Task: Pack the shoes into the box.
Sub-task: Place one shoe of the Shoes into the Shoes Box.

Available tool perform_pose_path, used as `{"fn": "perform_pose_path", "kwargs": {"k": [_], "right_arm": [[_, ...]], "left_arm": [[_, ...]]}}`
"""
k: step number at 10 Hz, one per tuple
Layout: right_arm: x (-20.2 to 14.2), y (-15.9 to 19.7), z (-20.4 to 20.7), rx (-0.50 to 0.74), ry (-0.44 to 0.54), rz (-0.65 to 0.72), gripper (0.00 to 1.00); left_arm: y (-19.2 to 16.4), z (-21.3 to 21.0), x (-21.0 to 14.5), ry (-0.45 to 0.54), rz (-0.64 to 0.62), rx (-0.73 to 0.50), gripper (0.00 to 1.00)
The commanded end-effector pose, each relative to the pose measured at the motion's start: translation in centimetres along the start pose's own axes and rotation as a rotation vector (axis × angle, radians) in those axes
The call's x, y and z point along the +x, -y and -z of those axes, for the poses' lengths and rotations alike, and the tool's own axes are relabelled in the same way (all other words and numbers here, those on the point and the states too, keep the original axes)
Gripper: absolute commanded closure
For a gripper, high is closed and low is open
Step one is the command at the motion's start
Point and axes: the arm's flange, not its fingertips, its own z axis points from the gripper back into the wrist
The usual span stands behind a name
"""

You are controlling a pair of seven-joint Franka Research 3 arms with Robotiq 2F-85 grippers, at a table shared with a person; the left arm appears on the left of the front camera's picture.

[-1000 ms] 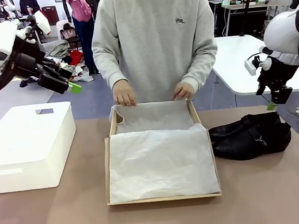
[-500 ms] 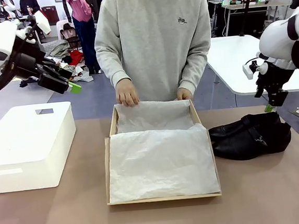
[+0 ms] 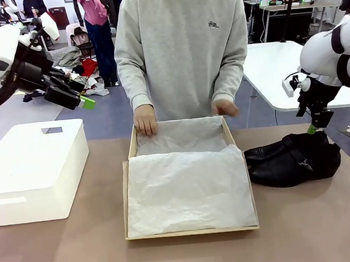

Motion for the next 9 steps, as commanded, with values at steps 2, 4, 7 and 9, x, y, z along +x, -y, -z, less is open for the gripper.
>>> {"fn": "perform_pose_path", "kwargs": {"k": [2, 4, 7, 9], "right_arm": [[-0.2, 1.1, 1.0, 0.011, 0.033, 0.001, 0.0], [-0.2, 1.3, 1.7, 0.029, 0.037, 0.006, 0.0], [0.0, 1.5, 2.8, 0.049, 0.045, 0.005, 0.0], [0.1, 1.6, 3.6, 0.061, 0.034, 0.003, 0.0]], "left_arm": [[-0.3, 0.0, -0.1, 0.019, 0.012, -0.014, 0.0], [-0.3, 0.0, -0.1, 0.019, 0.012, -0.014, 0.0], [-0.3, 0.0, -0.1, 0.019, 0.012, -0.014, 0.0], [-0.3, 0.0, -0.1, 0.019, 0.012, -0.014, 0.0]]}}
